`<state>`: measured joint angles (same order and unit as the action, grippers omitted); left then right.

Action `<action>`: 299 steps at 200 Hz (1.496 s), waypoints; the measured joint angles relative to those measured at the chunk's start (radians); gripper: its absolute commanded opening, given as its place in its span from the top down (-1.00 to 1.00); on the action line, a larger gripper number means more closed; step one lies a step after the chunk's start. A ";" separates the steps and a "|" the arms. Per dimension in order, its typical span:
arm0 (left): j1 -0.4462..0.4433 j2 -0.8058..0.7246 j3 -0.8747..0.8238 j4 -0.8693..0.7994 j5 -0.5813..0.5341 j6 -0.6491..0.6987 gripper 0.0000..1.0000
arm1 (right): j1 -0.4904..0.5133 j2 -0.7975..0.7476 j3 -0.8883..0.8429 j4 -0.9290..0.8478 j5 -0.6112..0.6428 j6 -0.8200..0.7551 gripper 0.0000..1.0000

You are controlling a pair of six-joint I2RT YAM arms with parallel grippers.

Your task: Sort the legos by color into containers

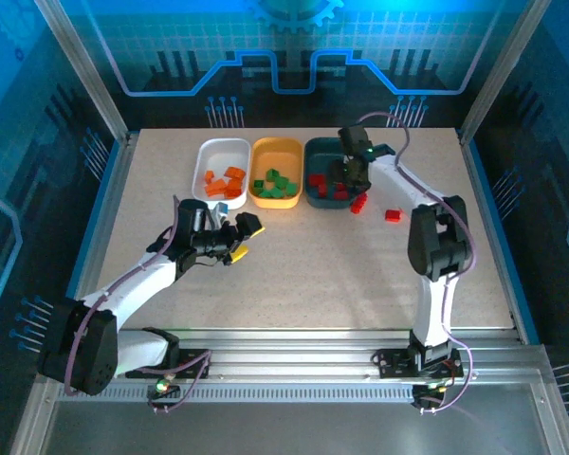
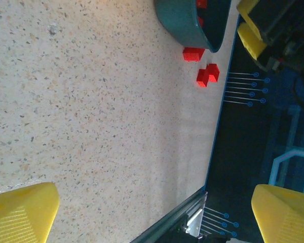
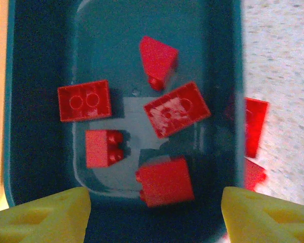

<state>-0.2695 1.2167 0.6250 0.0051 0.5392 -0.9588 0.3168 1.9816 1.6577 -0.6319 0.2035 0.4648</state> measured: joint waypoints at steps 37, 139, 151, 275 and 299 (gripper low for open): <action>-0.053 0.029 0.000 0.015 -0.001 0.000 -0.98 | -0.060 -0.198 -0.280 0.077 -0.011 0.034 -0.29; -0.145 0.162 -0.013 0.151 0.000 -0.031 -0.98 | -0.087 -0.129 -0.428 0.178 -0.119 0.127 -0.40; -0.146 0.162 -0.013 0.151 0.000 -0.032 -0.98 | -0.087 -0.100 -0.425 0.179 -0.118 0.137 -0.41; -0.146 0.161 -0.013 0.150 -0.001 -0.034 -0.98 | -0.093 -0.050 -0.393 0.169 0.028 0.314 -0.42; -0.146 0.161 -0.013 0.150 -0.001 -0.033 -0.98 | -0.114 -0.050 -0.393 0.169 0.044 0.319 -0.42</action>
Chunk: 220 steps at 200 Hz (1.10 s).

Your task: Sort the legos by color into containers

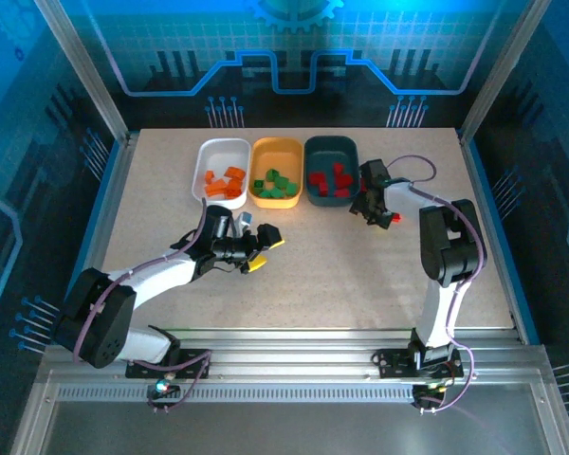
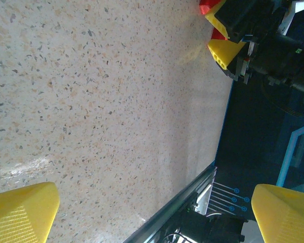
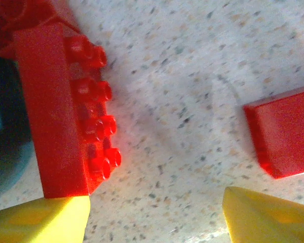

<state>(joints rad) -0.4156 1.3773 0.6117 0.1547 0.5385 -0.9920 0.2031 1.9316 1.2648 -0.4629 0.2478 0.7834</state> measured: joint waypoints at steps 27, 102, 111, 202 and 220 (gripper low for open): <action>0.000 -0.006 0.000 -0.013 0.000 0.003 -0.98 | -0.067 0.000 -0.002 0.021 0.005 -0.026 -0.41; 0.000 -0.015 0.002 -0.037 -0.003 0.006 -0.98 | -0.195 -0.044 -0.001 0.099 -0.142 -0.179 -0.37; 0.000 -0.015 0.003 -0.038 -0.003 0.007 -0.98 | -0.192 -0.049 0.008 0.098 -0.157 -0.190 -0.37; 0.000 -0.015 0.021 -0.078 -0.023 0.007 -0.98 | -0.191 0.142 0.289 0.026 -0.196 -0.245 0.08; 0.000 -0.015 0.021 -0.085 -0.027 0.007 -0.98 | -0.191 0.166 0.303 0.015 -0.200 -0.249 0.11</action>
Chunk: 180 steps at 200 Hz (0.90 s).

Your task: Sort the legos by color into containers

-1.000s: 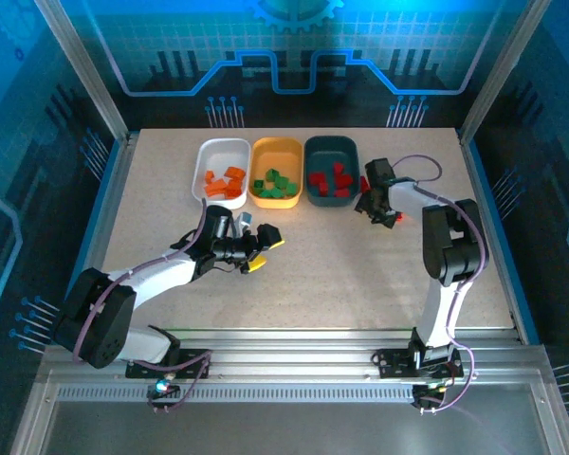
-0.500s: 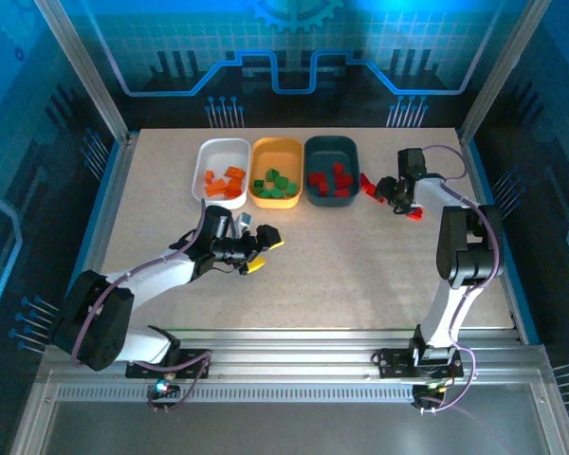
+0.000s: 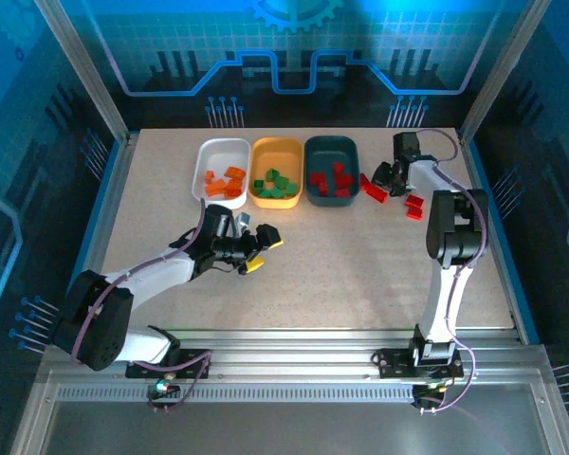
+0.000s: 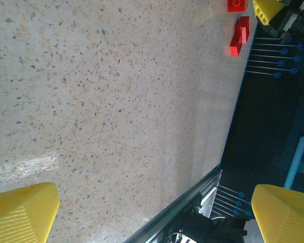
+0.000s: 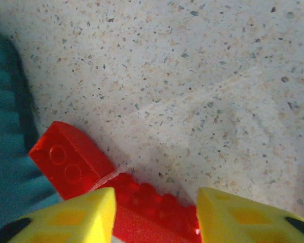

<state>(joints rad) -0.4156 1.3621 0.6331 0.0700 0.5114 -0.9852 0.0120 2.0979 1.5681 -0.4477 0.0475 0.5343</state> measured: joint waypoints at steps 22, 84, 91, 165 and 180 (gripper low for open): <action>0.000 0.000 0.002 -0.010 -0.003 0.000 -0.98 | 0.000 -0.003 -0.018 0.014 -0.025 -0.002 0.04; 0.000 0.021 0.034 -0.013 -0.003 0.000 -0.98 | -0.011 -0.039 -0.107 0.058 -0.101 -0.013 -0.05; 0.000 0.023 0.034 -0.013 -0.003 0.000 -0.98 | -0.013 -0.047 -0.119 0.058 -0.106 -0.016 -0.06; 0.000 0.027 0.034 -0.013 -0.003 0.000 -0.98 | -0.018 -0.066 -0.145 0.051 -0.132 -0.065 -0.15; 0.000 0.027 0.034 -0.013 -0.003 0.000 -0.98 | -0.018 -0.085 -0.165 0.049 -0.131 -0.069 -0.16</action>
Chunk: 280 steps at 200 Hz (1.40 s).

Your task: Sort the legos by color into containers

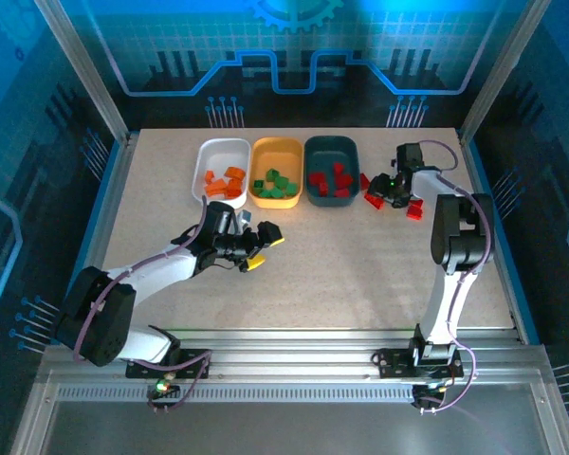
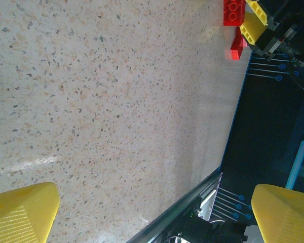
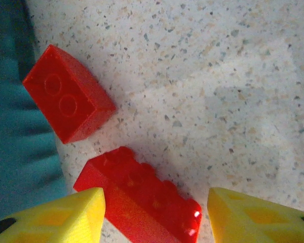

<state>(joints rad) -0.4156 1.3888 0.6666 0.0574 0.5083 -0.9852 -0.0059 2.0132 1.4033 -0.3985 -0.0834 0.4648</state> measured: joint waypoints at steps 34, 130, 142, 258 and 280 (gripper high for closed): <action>-0.001 0.002 0.000 0.000 0.000 0.000 -0.98 | 0.000 -0.034 -0.004 -0.005 0.004 -0.035 -0.24; -0.016 0.045 0.029 0.000 0.000 0.000 -0.98 | 0.034 -0.028 0.042 -0.167 0.080 -0.245 -0.32; -0.019 0.049 0.032 0.000 0.000 0.000 -0.98 | 0.039 -0.015 0.062 -0.180 0.086 -0.260 -0.32; -0.023 0.051 0.032 0.000 -0.001 0.000 -0.98 | 0.053 0.123 0.199 -0.248 0.141 -0.314 0.17; -0.023 0.052 0.032 0.000 -0.001 0.000 -0.98 | 0.054 0.123 0.193 -0.237 0.155 -0.306 0.31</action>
<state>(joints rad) -0.4389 1.4410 0.6991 0.0570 0.5076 -0.9852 0.0479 2.1361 1.5959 -0.6350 0.0719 0.1585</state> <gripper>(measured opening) 0.990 0.368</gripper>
